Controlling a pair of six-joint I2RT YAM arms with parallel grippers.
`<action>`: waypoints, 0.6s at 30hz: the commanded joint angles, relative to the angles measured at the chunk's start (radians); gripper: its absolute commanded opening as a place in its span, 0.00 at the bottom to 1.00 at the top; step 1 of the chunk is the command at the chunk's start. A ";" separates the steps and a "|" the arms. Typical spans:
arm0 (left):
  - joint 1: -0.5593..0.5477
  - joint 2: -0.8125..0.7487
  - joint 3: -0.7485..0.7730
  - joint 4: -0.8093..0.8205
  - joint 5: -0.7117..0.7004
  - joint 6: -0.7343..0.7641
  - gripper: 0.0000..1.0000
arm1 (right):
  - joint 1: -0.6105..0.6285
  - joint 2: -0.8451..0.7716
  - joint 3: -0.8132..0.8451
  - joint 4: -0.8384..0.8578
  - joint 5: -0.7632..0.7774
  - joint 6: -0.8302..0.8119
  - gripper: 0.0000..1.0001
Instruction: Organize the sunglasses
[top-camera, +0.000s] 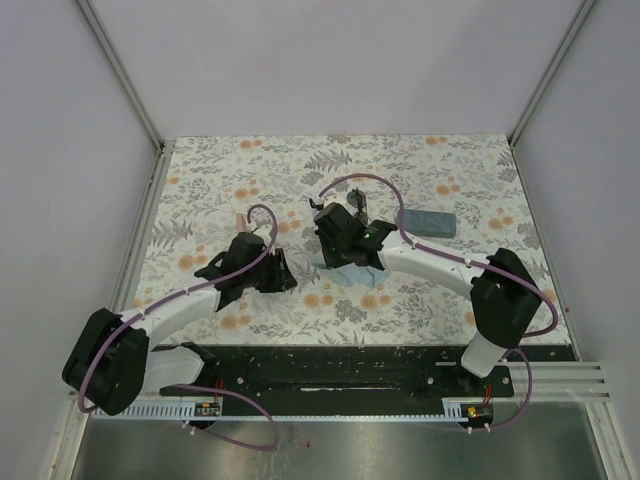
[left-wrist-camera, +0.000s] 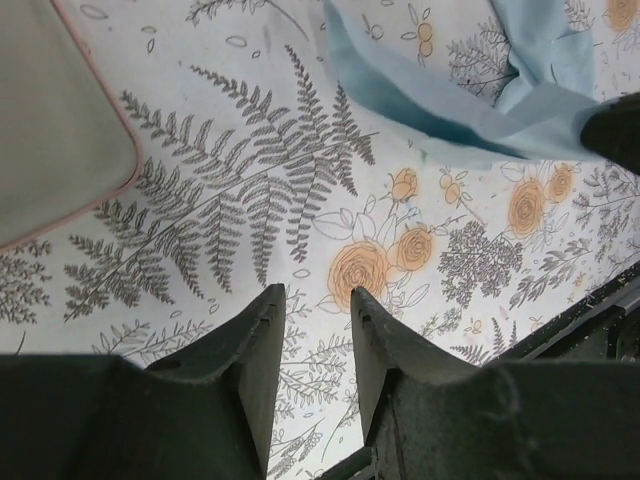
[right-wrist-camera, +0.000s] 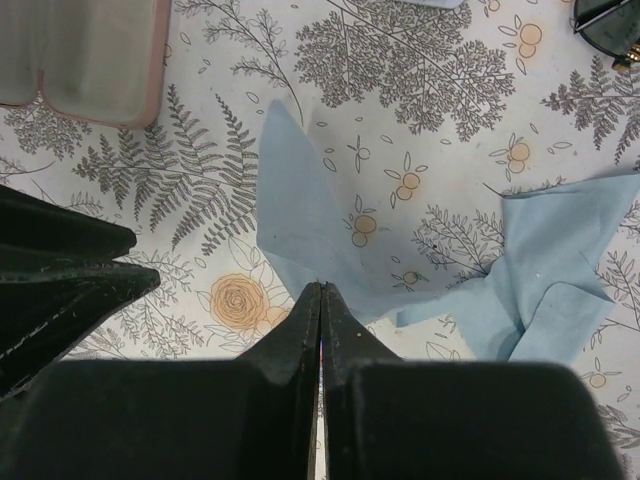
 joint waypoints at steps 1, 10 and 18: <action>0.005 0.055 0.090 0.075 0.042 0.036 0.38 | -0.015 -0.047 -0.023 -0.004 0.018 0.006 0.00; 0.005 0.246 0.237 0.106 0.040 0.094 0.44 | -0.057 -0.050 -0.038 -0.004 0.031 0.006 0.00; 0.005 0.332 0.305 0.124 0.057 0.147 0.49 | -0.137 -0.006 0.006 -0.002 0.006 0.004 0.00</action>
